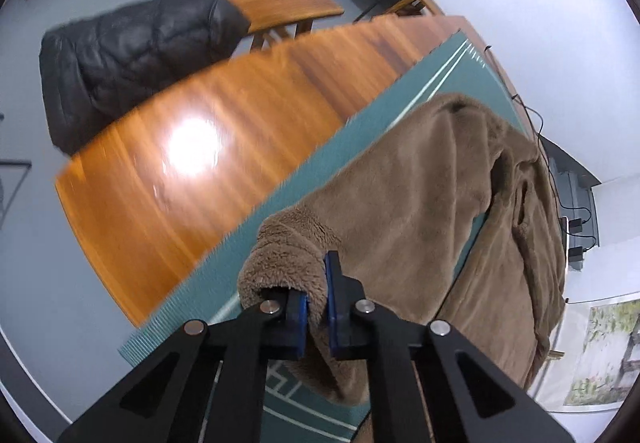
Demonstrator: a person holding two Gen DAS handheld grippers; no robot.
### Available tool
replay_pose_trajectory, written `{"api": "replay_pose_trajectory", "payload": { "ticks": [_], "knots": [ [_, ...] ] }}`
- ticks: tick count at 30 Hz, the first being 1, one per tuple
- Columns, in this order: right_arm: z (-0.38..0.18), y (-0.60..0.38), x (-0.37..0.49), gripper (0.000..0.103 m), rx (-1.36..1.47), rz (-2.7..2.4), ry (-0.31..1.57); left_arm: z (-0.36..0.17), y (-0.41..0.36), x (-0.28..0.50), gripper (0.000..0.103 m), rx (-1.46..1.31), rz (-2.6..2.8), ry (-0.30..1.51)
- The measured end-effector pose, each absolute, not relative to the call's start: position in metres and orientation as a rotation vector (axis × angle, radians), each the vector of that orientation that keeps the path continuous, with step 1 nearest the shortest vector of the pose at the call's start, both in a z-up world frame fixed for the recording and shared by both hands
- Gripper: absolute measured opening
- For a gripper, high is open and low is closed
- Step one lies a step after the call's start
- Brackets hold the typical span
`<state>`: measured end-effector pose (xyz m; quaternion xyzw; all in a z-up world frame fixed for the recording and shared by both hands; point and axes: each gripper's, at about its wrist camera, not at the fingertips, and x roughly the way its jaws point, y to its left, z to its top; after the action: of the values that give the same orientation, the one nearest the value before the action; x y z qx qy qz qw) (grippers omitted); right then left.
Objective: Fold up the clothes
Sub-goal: 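Grasp the jacket edge with the left gripper and lift it over the body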
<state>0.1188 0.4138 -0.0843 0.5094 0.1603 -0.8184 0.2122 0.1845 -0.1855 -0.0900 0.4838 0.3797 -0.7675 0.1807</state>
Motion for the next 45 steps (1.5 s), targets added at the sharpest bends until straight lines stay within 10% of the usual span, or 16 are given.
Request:
{"api": "replay_pose_trajectory", "payload": {
  "ticks": [20,34,38,45],
  "knots": [
    [-0.088,0.414,0.111,0.103,1.315,-2.245,0.437,0.147,-0.125,0.114,0.008,0.841,-2.638,0.841],
    [-0.075,0.448,0.099,0.103,1.298,-2.174,0.196,0.044,0.166,-0.01,0.01,1.629,-2.851,0.527],
    [-0.065,0.469,0.088,0.103,1.373,-2.112,-0.062,-0.028,0.22,-0.022,0.044,2.048,-2.691,0.431],
    [-0.042,0.488,0.087,0.103,1.325,-2.143,-0.265,-0.025,0.226,-0.004,0.063,2.137,-2.795,0.376]
  ]
}}
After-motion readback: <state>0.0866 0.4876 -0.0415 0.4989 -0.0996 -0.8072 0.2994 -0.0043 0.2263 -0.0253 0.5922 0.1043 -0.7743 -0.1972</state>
